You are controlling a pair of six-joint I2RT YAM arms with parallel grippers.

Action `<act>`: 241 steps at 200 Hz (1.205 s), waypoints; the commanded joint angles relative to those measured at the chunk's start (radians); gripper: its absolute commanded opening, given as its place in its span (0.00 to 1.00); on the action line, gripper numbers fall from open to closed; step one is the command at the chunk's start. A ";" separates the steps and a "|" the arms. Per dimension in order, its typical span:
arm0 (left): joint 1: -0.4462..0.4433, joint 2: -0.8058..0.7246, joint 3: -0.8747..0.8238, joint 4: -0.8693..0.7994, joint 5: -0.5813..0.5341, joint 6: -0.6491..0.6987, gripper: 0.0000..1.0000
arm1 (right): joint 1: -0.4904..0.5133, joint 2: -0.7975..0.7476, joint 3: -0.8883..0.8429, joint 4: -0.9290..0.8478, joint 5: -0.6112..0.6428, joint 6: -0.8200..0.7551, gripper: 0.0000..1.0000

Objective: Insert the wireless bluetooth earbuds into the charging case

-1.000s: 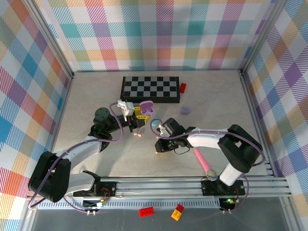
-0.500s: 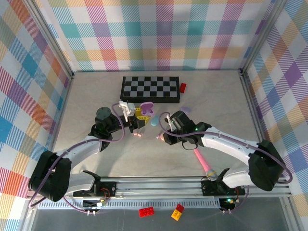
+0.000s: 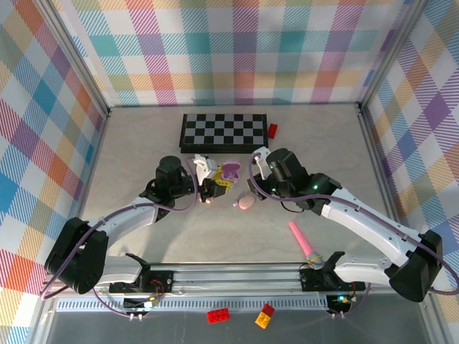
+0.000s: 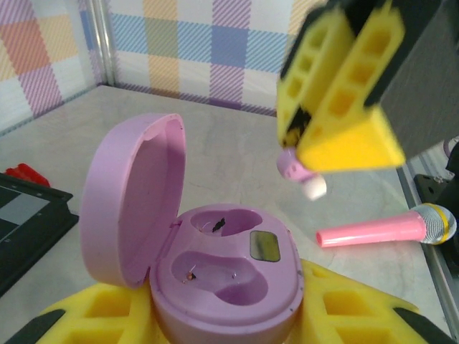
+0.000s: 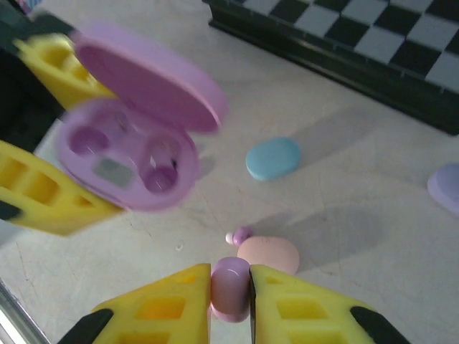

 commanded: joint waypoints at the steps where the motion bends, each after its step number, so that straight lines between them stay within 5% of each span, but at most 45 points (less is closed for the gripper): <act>1: -0.022 0.013 0.037 -0.024 0.013 0.038 0.36 | -0.006 -0.002 0.045 -0.011 0.001 -0.079 0.19; 241: -0.055 0.060 0.078 -0.027 0.069 0.028 0.36 | -0.006 0.107 0.085 0.070 -0.053 -0.146 0.19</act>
